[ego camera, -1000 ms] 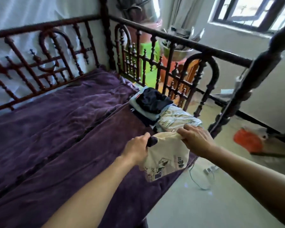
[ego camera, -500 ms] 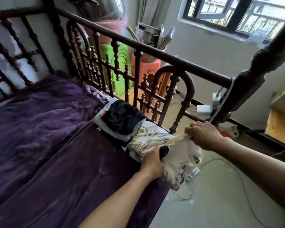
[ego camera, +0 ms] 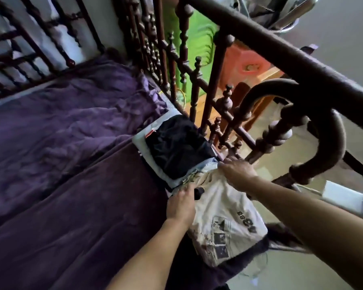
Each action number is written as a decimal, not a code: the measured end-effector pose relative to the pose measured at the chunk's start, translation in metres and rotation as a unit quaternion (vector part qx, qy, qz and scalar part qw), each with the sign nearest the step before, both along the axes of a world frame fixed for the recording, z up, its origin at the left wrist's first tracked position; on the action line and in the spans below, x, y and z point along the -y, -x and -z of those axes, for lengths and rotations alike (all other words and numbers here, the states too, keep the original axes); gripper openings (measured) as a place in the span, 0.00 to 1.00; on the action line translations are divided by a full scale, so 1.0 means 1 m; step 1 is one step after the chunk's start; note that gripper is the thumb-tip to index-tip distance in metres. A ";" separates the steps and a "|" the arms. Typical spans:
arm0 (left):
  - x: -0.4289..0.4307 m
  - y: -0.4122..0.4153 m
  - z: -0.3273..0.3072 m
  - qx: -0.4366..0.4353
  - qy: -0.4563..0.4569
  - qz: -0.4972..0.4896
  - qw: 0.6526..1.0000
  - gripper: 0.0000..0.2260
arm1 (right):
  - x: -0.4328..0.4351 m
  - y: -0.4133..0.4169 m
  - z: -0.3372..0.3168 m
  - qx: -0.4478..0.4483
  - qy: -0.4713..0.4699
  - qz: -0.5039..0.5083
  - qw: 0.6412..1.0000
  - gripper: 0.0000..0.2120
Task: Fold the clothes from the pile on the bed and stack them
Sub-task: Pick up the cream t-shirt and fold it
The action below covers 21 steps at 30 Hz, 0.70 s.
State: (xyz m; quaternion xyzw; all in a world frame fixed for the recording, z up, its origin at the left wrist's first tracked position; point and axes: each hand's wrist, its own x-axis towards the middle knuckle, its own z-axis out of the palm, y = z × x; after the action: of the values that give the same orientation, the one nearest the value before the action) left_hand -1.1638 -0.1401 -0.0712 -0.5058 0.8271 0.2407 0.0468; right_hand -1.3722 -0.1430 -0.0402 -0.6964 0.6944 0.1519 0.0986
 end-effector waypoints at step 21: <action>-0.066 -0.139 -0.023 0.159 0.012 -0.207 0.965 0.11 | 0.031 -0.108 0.006 -0.025 0.035 -0.203 0.978 0.15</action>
State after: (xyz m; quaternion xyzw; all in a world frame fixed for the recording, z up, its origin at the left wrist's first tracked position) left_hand -1.0246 -0.0744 -0.0478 -0.6981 0.6891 0.1521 0.1209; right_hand -1.2645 -0.1743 -0.0460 -0.8220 0.5454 0.1619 0.0235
